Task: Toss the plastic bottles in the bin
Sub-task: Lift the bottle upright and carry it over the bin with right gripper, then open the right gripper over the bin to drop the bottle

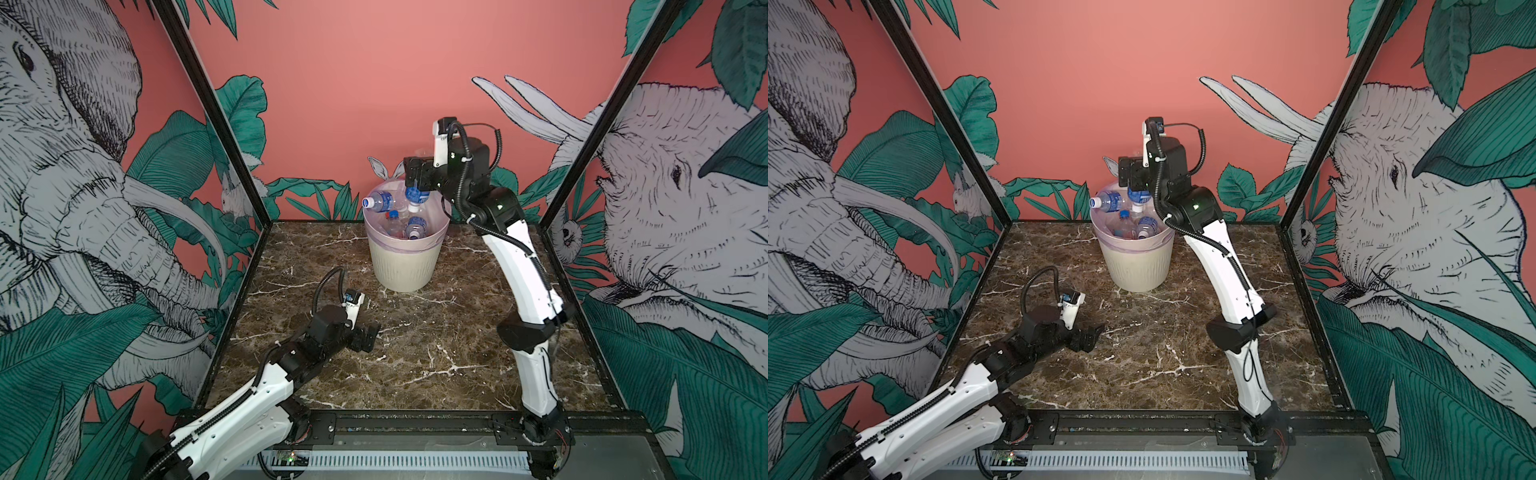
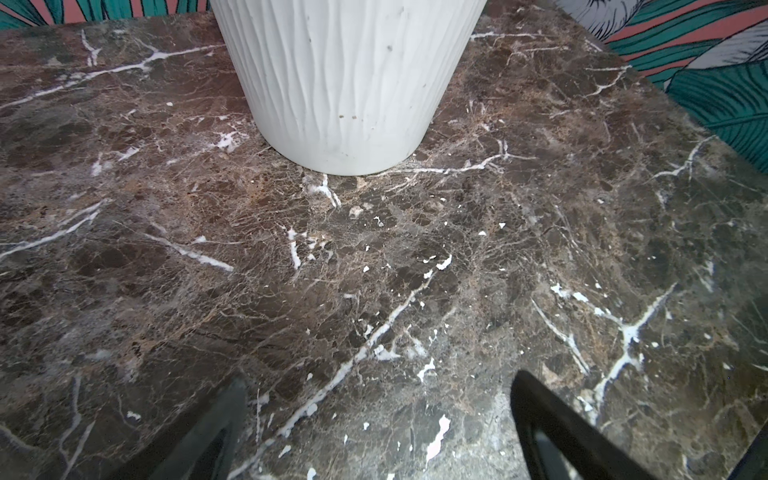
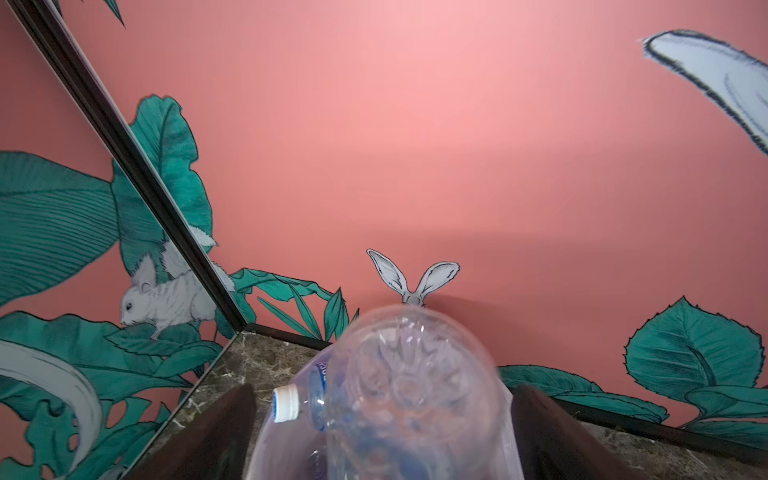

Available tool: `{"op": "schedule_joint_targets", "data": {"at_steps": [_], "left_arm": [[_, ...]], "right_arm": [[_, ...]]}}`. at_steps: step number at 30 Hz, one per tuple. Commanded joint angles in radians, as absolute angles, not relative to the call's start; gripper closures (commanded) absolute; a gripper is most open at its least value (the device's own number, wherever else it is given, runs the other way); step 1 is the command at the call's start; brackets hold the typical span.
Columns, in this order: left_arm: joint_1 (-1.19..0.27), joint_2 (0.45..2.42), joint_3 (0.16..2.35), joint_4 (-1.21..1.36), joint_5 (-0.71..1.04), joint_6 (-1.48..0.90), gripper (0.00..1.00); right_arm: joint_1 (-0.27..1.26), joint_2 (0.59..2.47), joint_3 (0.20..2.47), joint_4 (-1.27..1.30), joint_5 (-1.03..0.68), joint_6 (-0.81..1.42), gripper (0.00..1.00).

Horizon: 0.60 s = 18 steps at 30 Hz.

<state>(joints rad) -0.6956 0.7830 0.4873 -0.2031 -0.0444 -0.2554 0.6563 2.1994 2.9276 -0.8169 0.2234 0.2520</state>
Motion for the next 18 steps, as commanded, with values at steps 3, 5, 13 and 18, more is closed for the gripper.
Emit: {"op": "schedule_joint_targets", "data": {"at_steps": [3,5,13,18], "left_arm": [[-0.724,0.734,0.469,-0.251,-0.07,-0.272,0.0],[-0.724,0.731,0.474,-0.253,-0.076,-0.263,0.0],[-0.724,0.771,0.509,-0.231,-0.105,-0.247,0.0],[-0.724,0.79,0.533,-0.227,-0.115,-0.242,0.0]], "right_arm": [[0.665,2.024,2.654,-0.824,0.206,0.257,0.01],[0.666,1.87,2.393,-0.66,0.196,0.253,0.01],[0.66,1.704,2.154,-0.642,0.247,0.221,0.01],[0.637,1.609,1.967,-0.584,0.249,0.231,0.01]]}}
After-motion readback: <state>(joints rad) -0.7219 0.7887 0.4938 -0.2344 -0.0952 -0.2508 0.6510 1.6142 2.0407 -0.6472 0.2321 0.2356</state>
